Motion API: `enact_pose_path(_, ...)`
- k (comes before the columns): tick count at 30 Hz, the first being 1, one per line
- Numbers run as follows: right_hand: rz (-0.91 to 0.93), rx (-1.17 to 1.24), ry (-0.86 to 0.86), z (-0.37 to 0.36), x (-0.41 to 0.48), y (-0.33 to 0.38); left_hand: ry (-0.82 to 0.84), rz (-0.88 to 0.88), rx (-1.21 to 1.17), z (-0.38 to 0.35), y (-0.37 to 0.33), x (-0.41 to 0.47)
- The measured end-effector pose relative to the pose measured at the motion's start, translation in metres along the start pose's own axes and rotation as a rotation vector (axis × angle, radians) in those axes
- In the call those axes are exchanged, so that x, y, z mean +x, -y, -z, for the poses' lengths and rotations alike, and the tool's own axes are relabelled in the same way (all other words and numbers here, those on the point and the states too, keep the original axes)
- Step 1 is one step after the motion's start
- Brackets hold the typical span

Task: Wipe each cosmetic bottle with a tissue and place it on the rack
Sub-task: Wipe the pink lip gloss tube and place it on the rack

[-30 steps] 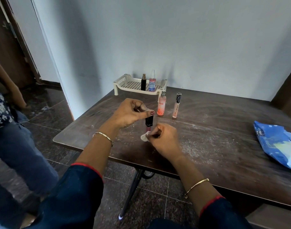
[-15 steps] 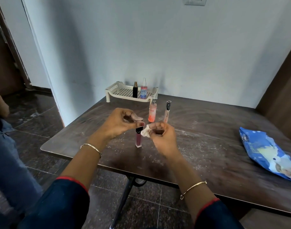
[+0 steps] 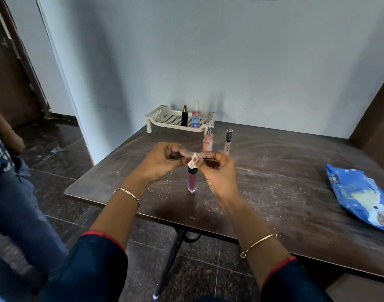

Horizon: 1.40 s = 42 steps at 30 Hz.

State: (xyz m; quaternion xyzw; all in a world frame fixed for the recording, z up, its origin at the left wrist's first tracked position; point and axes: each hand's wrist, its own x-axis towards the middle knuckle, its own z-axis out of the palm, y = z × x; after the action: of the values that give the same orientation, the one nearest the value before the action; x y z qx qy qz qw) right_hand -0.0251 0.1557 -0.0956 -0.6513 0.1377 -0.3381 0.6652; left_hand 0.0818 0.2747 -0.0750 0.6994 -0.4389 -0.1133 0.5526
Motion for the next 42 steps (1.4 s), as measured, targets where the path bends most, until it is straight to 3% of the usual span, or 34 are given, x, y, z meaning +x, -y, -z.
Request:
enact_pose_path(12, -0.122, -0.502, 0.068, 0.013, -0.001, -0.048, -0.018, 0.044, -0.055, 0.005, 0.007, 0.006)
enact_pose_path(20, 0.018, -0.208, 0.004, 0.008, 0.002, -0.017, 0.037, 0.016, -0.059, 0.001, 0.005, 0.007)
enact_pose_path(38, 0.024, -0.289, 0.047, 0.011, 0.001, -0.025, 0.012, 0.030, -0.079, 0.001, 0.007, 0.005)
enact_pose_path(42, -0.074, -0.138, 0.043, 0.015, 0.004, -0.024, 0.039, 0.030, -0.052, 0.003, 0.005, 0.006)
